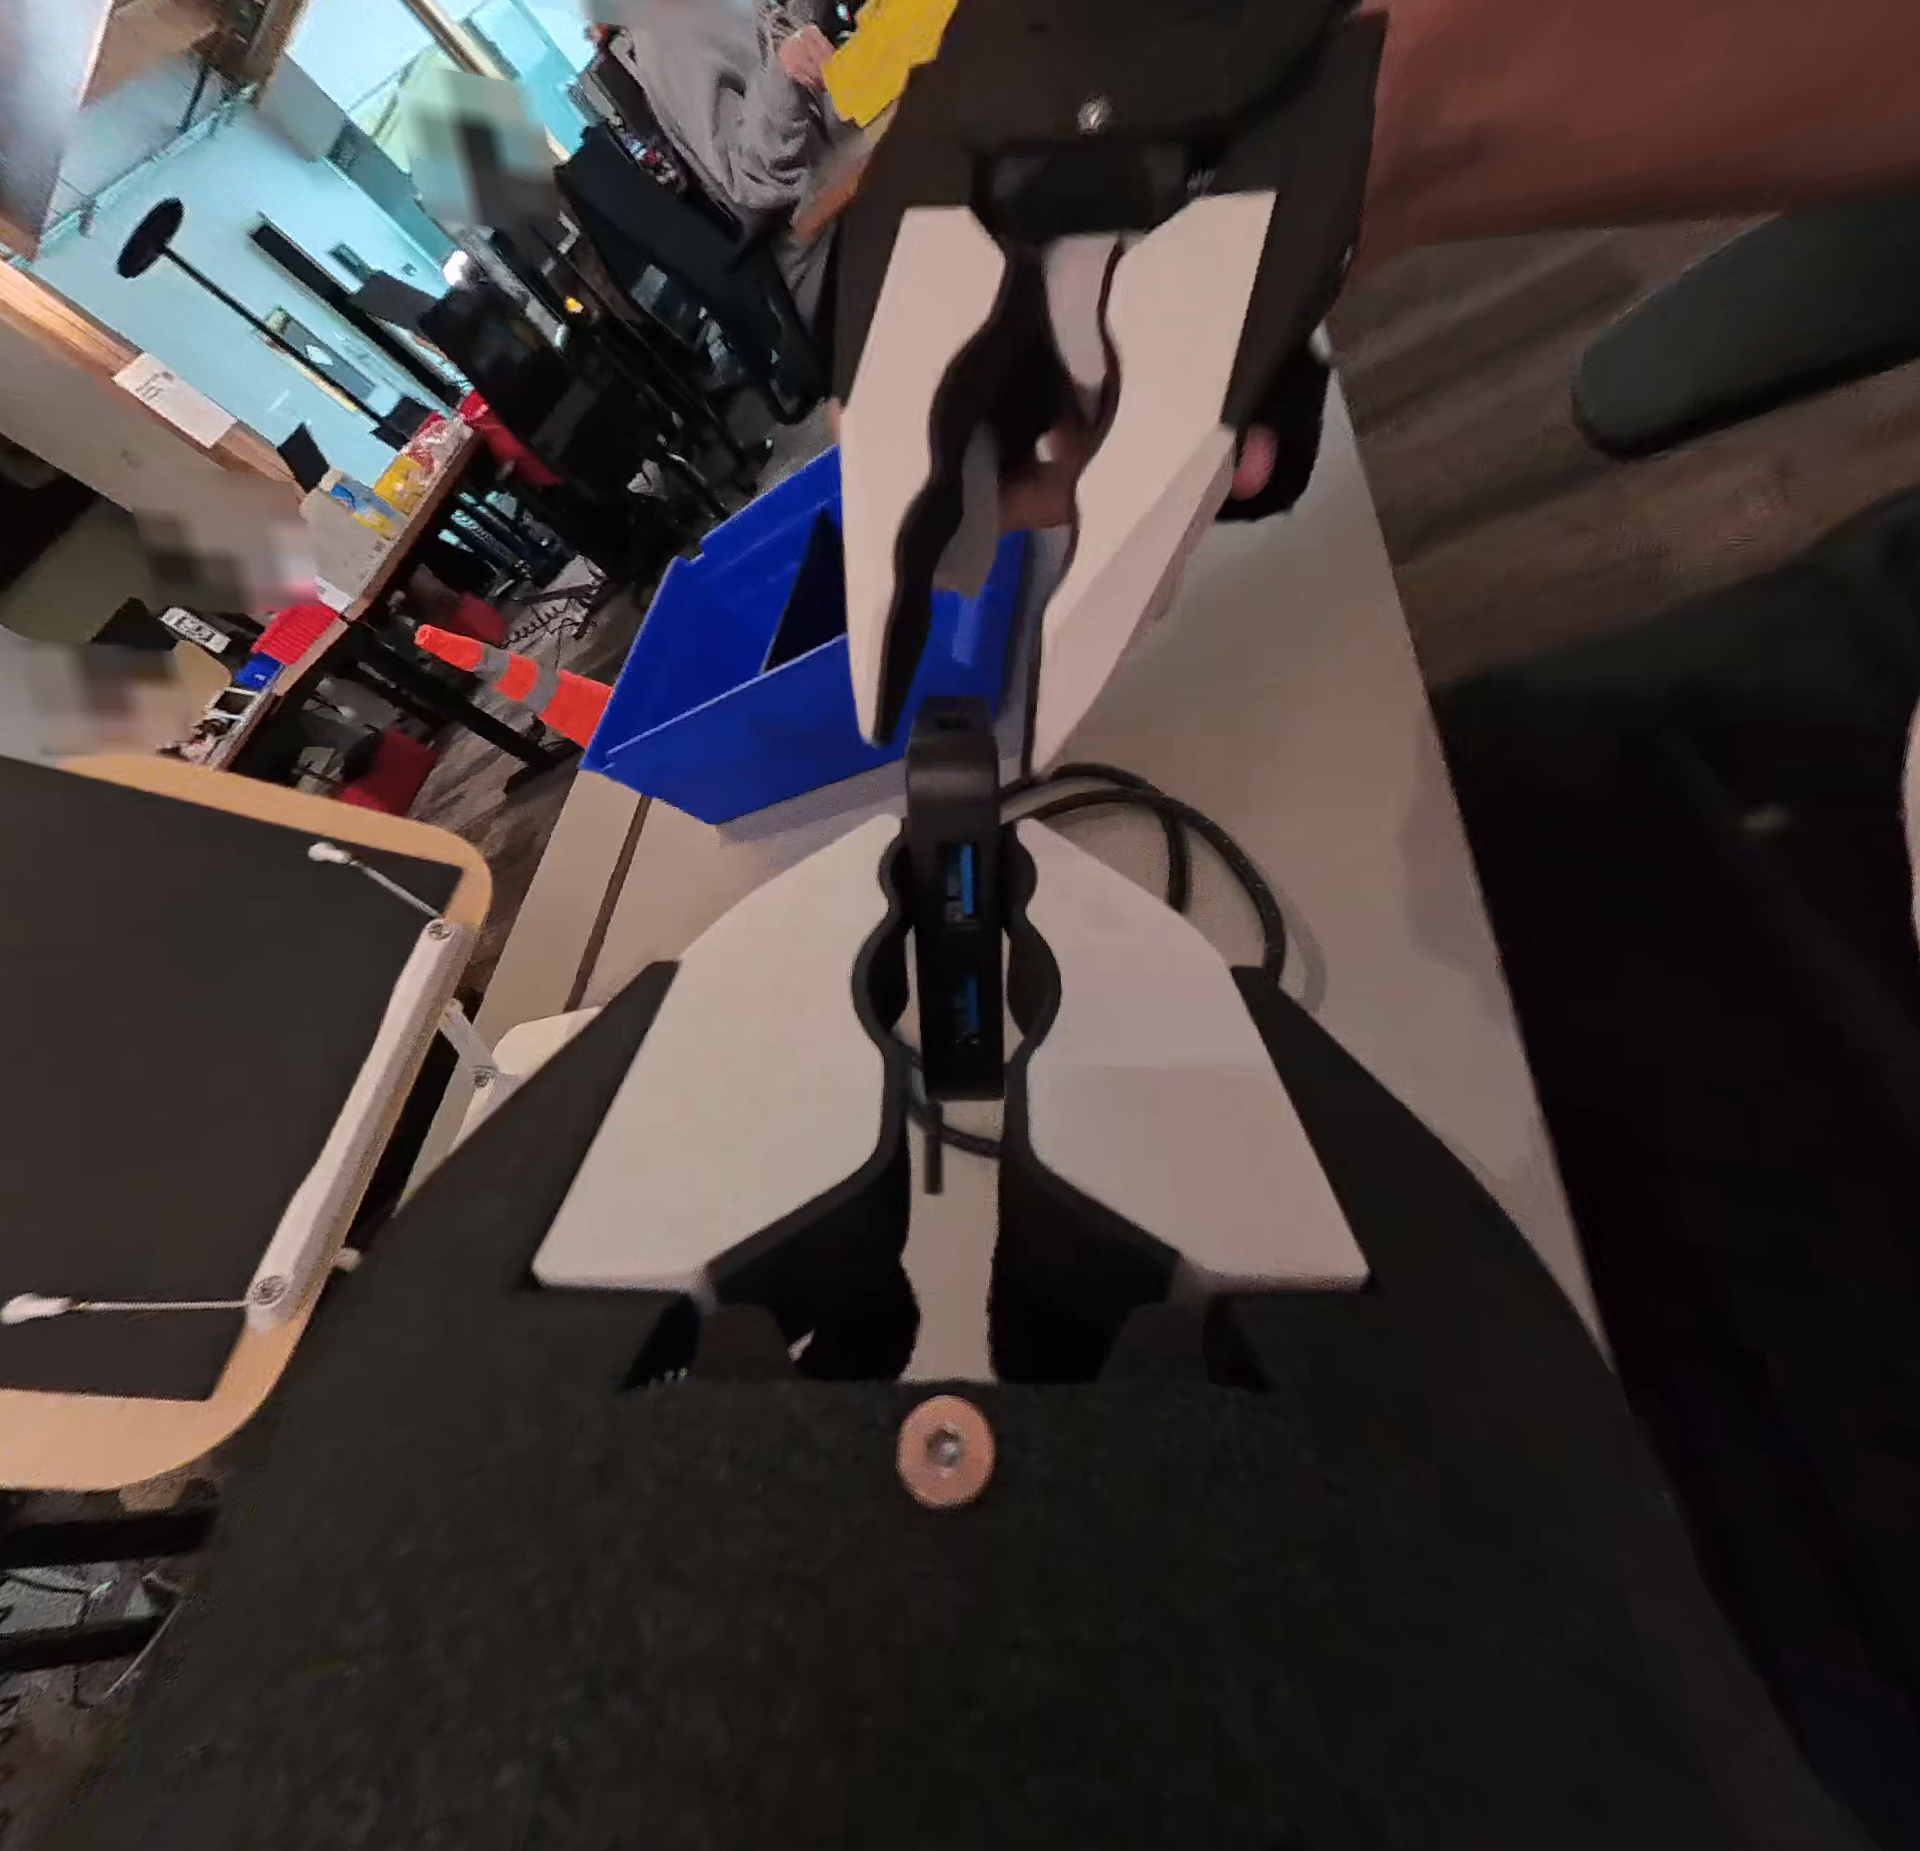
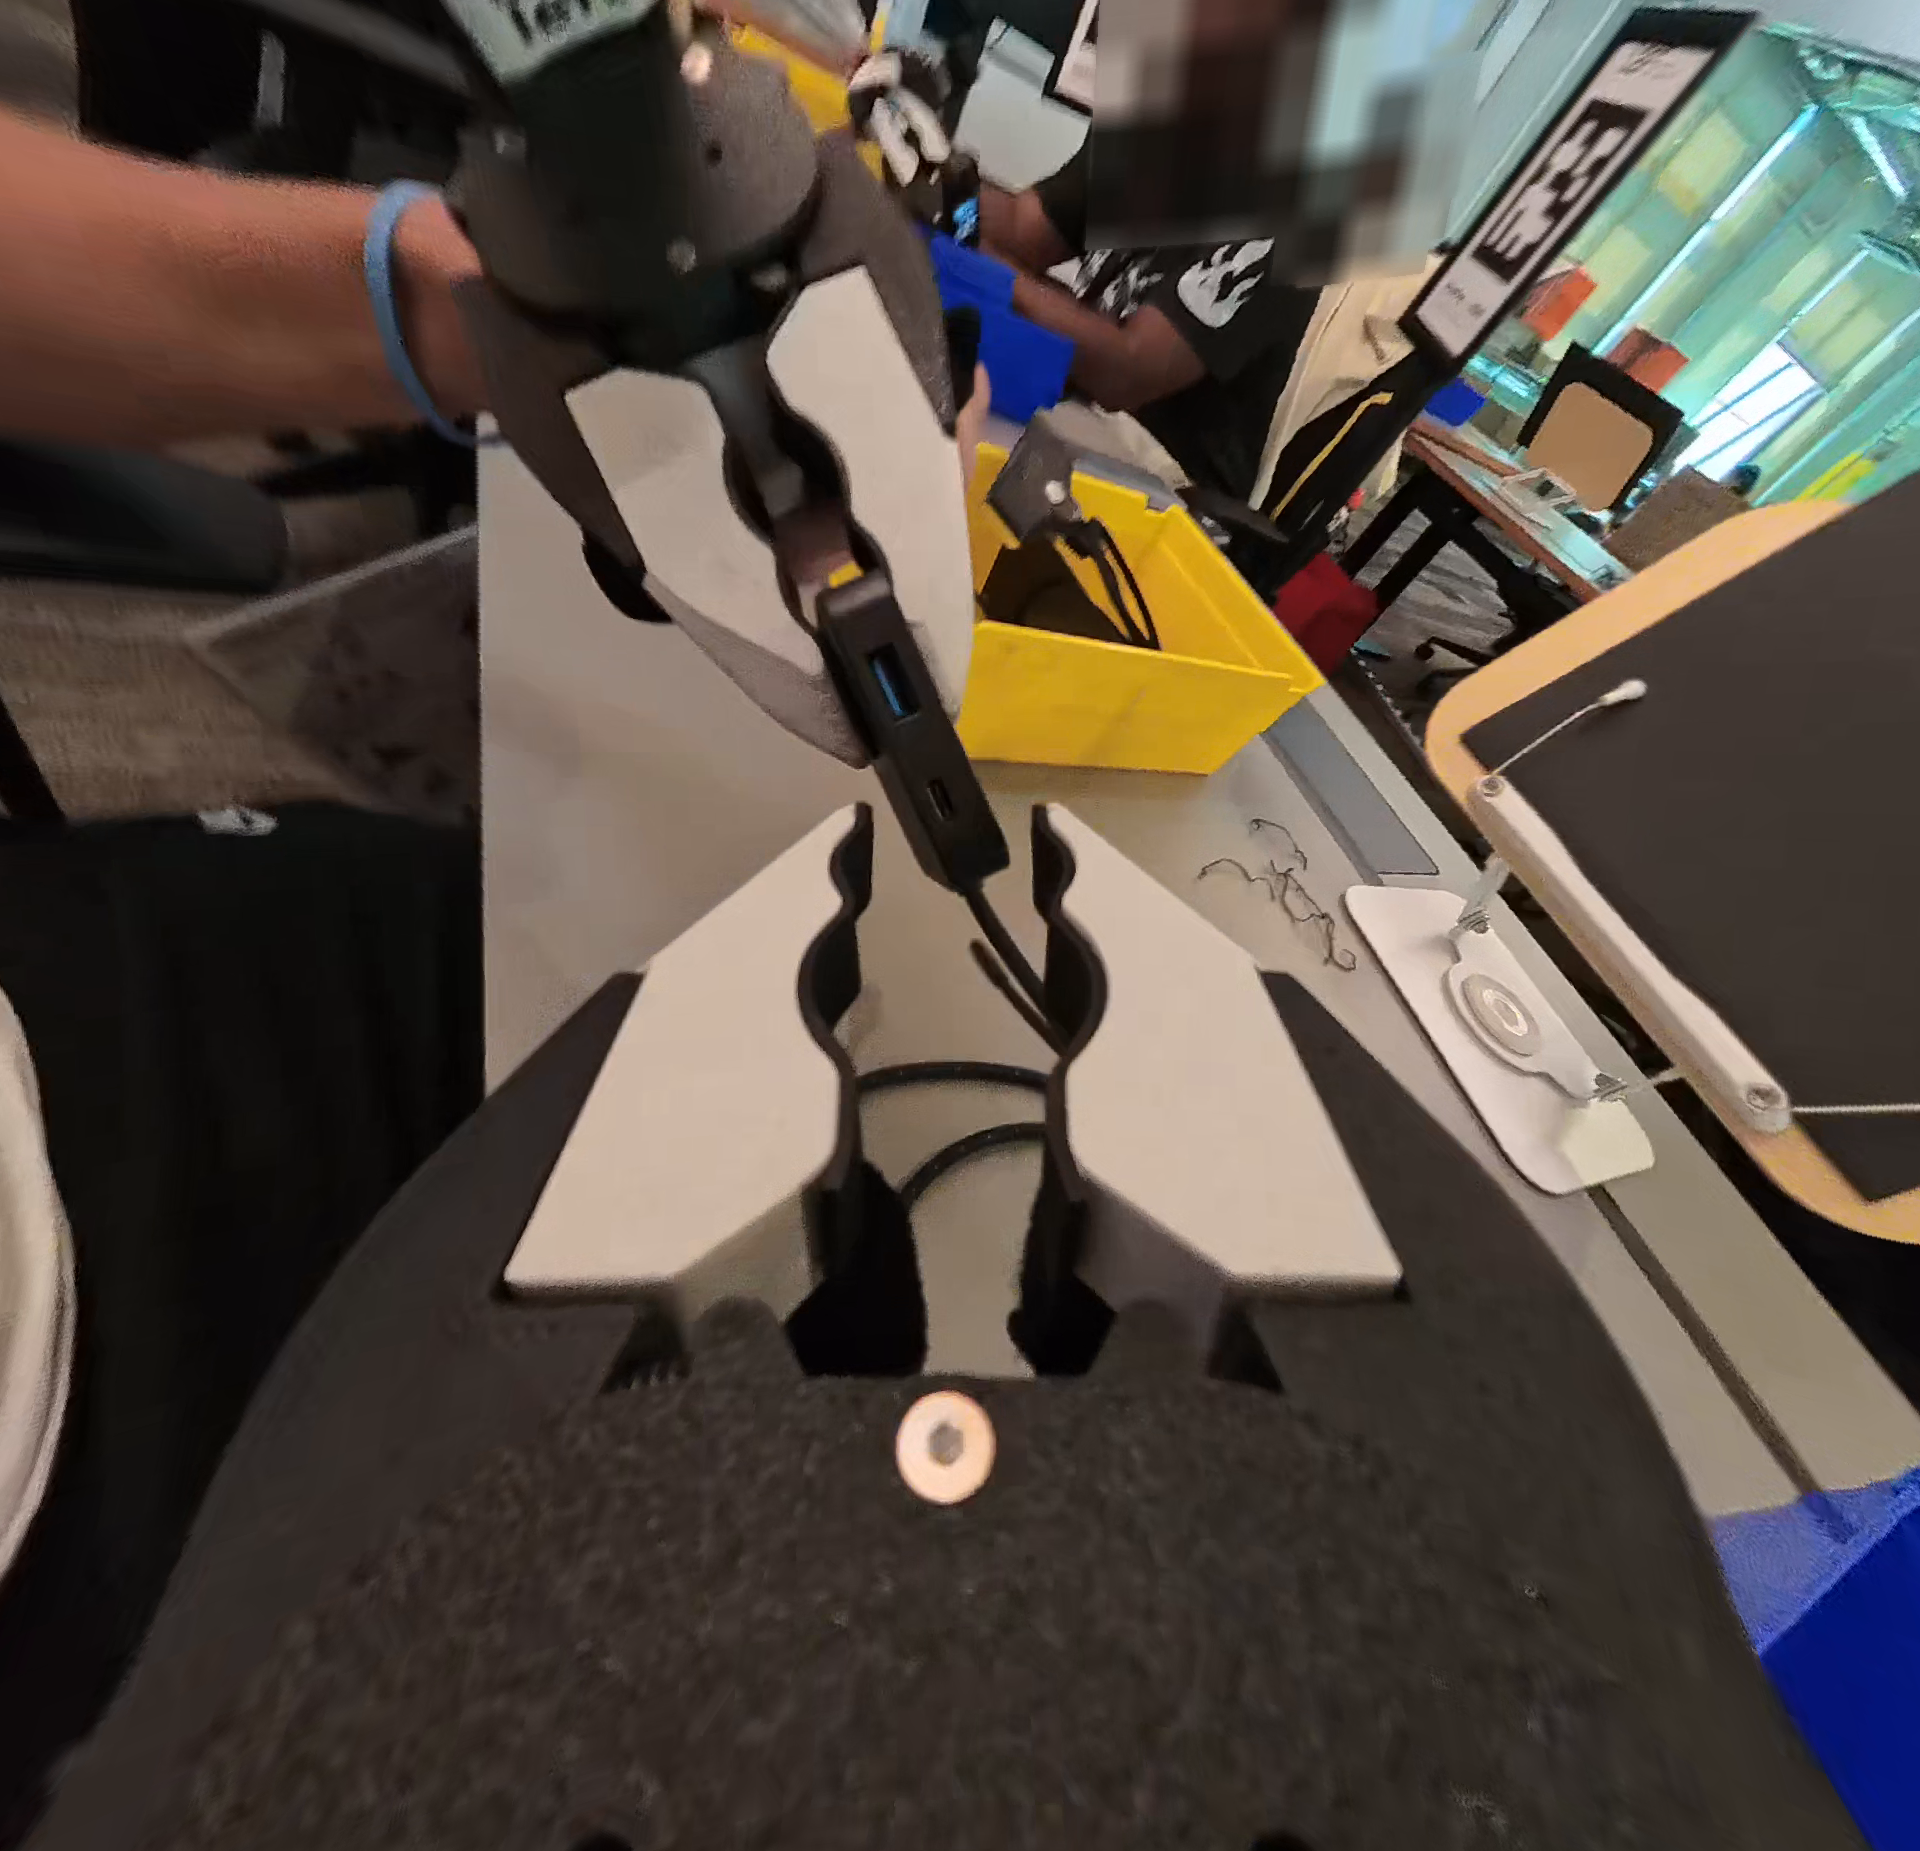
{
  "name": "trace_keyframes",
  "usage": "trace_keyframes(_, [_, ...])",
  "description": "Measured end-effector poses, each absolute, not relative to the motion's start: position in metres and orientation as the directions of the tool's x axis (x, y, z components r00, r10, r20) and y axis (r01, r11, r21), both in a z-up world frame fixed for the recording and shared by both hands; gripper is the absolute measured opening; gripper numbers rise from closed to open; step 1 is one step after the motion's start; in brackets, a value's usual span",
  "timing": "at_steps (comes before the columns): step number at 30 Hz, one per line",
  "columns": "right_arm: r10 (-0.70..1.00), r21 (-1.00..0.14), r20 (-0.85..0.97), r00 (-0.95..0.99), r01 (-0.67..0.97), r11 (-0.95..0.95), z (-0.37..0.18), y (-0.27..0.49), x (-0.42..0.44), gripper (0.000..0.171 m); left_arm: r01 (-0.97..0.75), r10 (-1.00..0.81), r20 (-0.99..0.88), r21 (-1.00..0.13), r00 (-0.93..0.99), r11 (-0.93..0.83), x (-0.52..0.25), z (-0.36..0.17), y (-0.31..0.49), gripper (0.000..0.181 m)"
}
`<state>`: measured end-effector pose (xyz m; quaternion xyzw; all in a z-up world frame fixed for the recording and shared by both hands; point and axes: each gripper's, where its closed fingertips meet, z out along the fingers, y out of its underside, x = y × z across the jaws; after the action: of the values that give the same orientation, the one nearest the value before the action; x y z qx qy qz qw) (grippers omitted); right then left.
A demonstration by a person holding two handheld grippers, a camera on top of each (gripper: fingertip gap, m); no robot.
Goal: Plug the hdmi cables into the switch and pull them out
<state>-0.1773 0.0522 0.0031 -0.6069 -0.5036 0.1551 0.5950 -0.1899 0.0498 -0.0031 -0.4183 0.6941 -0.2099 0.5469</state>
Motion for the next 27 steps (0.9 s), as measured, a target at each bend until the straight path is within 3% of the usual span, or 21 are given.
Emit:
trace_keyframes(6, [0.813,-0.804,0.488,0.317,0.526,0.278,-0.02,0.044,-0.189,0.016,-0.378,-0.847,-0.525,-0.77,-0.082,0.514,-0.191,-0.011,0.033,0.015])
trace_keyframes(12, [0.946,-0.976,0.178,0.272,0.172,0.134,-0.013,0.037,-0.184,0.013,-0.131,-0.97,-0.239,-0.964,0.043,0.232,-0.209,0.008,0.037,0.025])
trace_keyframes(17, [0.986,-0.988,-0.121,0.117,-0.11,-0.108,-0.005,0.031,-0.177,0.012,-0.057,-0.993,-0.11,-0.992,0.03,0.108,-0.208,-0.001,0.045,0.024])
trace_keyframes(20, [0.927,-0.917,-0.373,-0.044,-0.137,-0.375,-0.008,0.029,-0.177,0.012,-0.034,-0.984,-0.175,-0.984,0.033,0.174,-0.206,0.002,0.04,0.027])
trace_keyframes(23, [0.757,-0.758,-0.613,-0.227,-0.102,-0.644,-0.009,0.029,-0.175,0.012,-0.078,-0.935,-0.349,-0.936,0.062,0.344,-0.207,0.003,0.036,0.027])
trace_keyframes(27, [0.549,-0.582,-0.75,-0.369,-0.028,-0.813,-0.009,0.025,-0.175,0.012,-0.223,-0.801,-0.598,-0.781,0.001,0.583,-0.207,-0.006,0.029,0.023])
